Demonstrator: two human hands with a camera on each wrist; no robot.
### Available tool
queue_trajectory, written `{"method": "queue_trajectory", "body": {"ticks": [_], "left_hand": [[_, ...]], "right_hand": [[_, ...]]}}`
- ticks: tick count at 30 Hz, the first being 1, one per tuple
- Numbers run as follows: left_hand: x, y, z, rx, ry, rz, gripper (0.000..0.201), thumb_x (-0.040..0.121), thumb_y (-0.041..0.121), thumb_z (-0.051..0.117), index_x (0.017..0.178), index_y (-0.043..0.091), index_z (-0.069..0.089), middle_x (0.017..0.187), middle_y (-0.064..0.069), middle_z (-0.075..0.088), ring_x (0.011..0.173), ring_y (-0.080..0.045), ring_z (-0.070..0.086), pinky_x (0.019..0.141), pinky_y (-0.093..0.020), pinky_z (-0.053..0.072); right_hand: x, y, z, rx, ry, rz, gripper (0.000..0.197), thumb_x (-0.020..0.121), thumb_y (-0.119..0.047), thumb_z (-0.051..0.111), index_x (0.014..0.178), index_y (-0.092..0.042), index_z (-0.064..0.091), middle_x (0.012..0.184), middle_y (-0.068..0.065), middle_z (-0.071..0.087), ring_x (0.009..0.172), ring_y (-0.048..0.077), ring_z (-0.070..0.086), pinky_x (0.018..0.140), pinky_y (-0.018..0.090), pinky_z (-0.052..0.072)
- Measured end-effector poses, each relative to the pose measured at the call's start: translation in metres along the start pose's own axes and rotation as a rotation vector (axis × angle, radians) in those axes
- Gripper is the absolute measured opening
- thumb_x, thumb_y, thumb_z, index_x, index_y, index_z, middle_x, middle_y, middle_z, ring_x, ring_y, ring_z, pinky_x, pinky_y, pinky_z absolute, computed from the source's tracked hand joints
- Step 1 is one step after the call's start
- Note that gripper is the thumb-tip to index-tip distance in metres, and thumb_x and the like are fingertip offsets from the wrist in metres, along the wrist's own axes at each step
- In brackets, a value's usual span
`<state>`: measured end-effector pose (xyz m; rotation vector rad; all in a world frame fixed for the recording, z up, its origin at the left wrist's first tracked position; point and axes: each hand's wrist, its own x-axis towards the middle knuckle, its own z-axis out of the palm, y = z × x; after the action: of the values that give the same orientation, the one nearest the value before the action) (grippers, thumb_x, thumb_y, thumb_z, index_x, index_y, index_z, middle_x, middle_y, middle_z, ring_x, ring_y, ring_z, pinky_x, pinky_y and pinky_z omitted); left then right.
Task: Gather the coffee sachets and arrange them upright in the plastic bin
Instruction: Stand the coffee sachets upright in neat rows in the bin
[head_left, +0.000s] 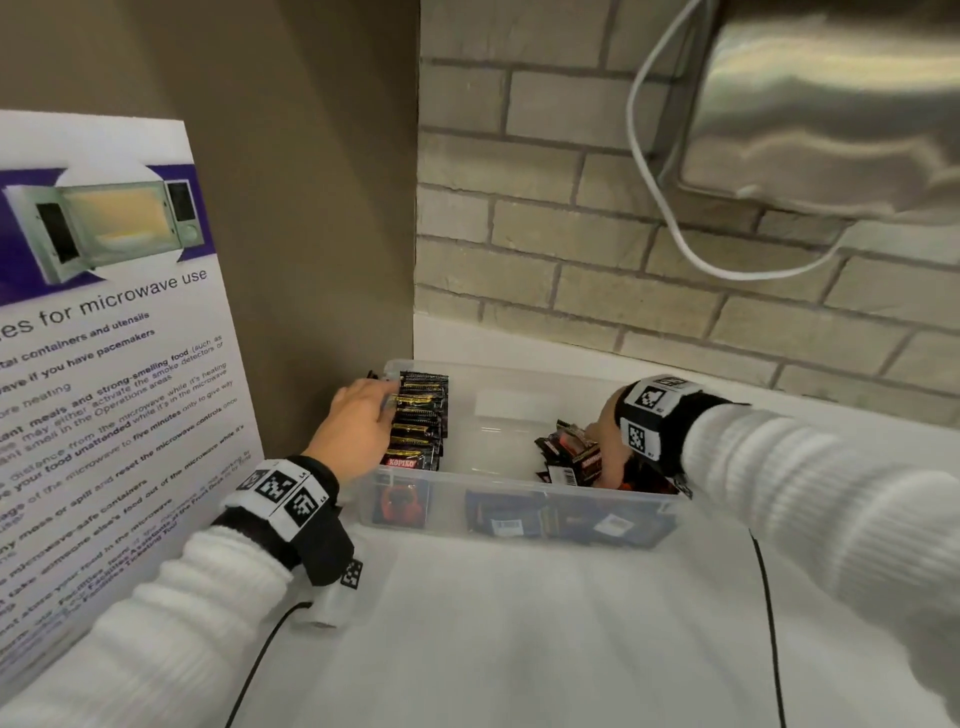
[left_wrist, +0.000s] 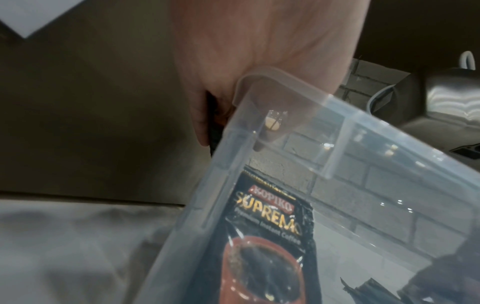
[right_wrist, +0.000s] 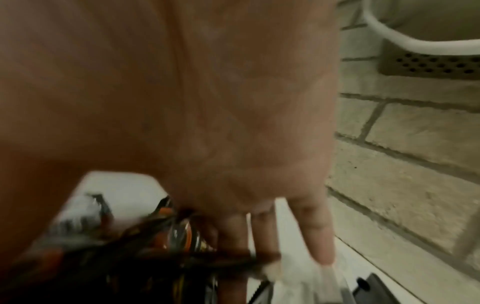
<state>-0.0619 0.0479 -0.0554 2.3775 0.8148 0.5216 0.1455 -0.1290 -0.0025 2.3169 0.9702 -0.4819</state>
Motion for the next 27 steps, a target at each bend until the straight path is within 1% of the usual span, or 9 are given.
{"method": "queue_trajectory", "body": {"ticks": [2,6,11,15,18,19,22,25,27], "left_hand": [[0.0,0.0,0.0,0.01,0.001,-0.003,0.038,0.099,0.012,0.036,0.136,0.013,0.045,0.139,-0.014,0.041,0.131,-0.03,0.028,0.11,-0.038,0.022],[0.0,0.0,0.001,0.006,0.0,-0.02,0.038,0.099,0.012,0.036,0.136,0.013,0.044,0.139,-0.014,0.041,0.131,-0.029,0.028,0.109,-0.038,0.023],[-0.001,0.001,0.001,0.003,-0.001,-0.024,0.037,0.1,0.013,0.036,0.135,0.012,0.045,0.139,-0.014,0.041,0.131,-0.029,0.029,0.109,-0.039,0.024],[-0.001,0.001,0.001,0.008,-0.003,-0.026,0.038,0.099,0.011,0.036,0.136,0.012,0.044,0.14,-0.013,0.04,0.131,-0.029,0.028,0.109,-0.039,0.023],[-0.002,0.001,0.001,0.003,-0.015,-0.029,0.038,0.099,0.012,0.035,0.137,0.013,0.043,0.141,-0.012,0.039,0.132,-0.028,0.027,0.11,-0.038,0.023],[-0.002,0.001,0.001,0.0,-0.015,-0.028,0.038,0.099,0.012,0.035,0.136,0.013,0.044,0.14,-0.012,0.039,0.132,-0.028,0.027,0.109,-0.038,0.024],[-0.002,0.001,0.001,-0.006,-0.015,-0.024,0.037,0.099,0.012,0.035,0.135,0.012,0.045,0.14,-0.012,0.04,0.131,-0.028,0.027,0.109,-0.038,0.024],[-0.002,0.0,0.001,-0.001,-0.011,-0.014,0.038,0.099,0.01,0.035,0.135,0.011,0.045,0.141,-0.013,0.039,0.132,-0.028,0.027,0.11,-0.038,0.023],[-0.002,0.0,0.001,0.0,-0.006,-0.007,0.038,0.099,0.009,0.035,0.135,0.011,0.044,0.141,-0.012,0.039,0.133,-0.028,0.027,0.11,-0.039,0.023]], "right_hand": [[-0.004,-0.002,-0.004,-0.074,0.025,0.01,0.057,0.057,-0.058,0.078,0.099,-0.021,0.066,0.096,-0.005,0.065,0.086,0.014,0.059,0.091,0.026,0.049],[-0.007,-0.007,-0.008,-0.153,-0.054,0.002,0.049,0.067,-0.047,0.076,0.106,-0.018,0.066,0.11,-0.003,0.068,0.084,0.014,0.055,0.09,0.025,0.049],[0.001,-0.007,-0.008,-0.1,-0.173,-0.131,0.062,0.079,-0.026,0.072,0.134,-0.014,0.046,0.127,0.0,0.053,0.117,0.02,0.053,0.093,0.023,0.04],[0.002,-0.006,-0.01,-0.107,-0.175,-0.162,0.066,0.077,-0.021,0.074,0.136,-0.011,0.045,0.116,-0.001,0.055,0.099,0.014,0.051,0.085,0.028,0.046],[-0.002,-0.003,-0.011,-0.18,-0.048,-0.114,0.071,0.073,-0.029,0.077,0.134,-0.007,0.049,0.124,0.001,0.058,0.107,0.018,0.057,0.087,0.029,0.047],[-0.001,0.0,-0.012,-0.17,-0.003,-0.116,0.068,0.073,-0.031,0.077,0.131,-0.006,0.051,0.123,0.003,0.058,0.108,0.02,0.057,0.084,0.027,0.047],[-0.001,0.006,-0.013,-0.191,0.05,-0.126,0.047,0.071,-0.037,0.076,0.106,-0.01,0.061,0.091,0.0,0.057,0.083,0.018,0.054,0.07,0.025,0.045],[-0.007,0.009,-0.012,-0.253,0.122,-0.117,0.032,0.076,-0.039,0.072,0.085,-0.013,0.055,0.071,-0.004,0.046,0.075,0.017,0.05,0.07,0.027,0.05],[-0.019,0.013,-0.019,-0.26,0.177,-0.1,0.03,0.081,-0.037,0.067,0.076,-0.013,0.049,0.065,-0.004,0.04,0.065,0.014,0.045,0.061,0.024,0.046]]}}
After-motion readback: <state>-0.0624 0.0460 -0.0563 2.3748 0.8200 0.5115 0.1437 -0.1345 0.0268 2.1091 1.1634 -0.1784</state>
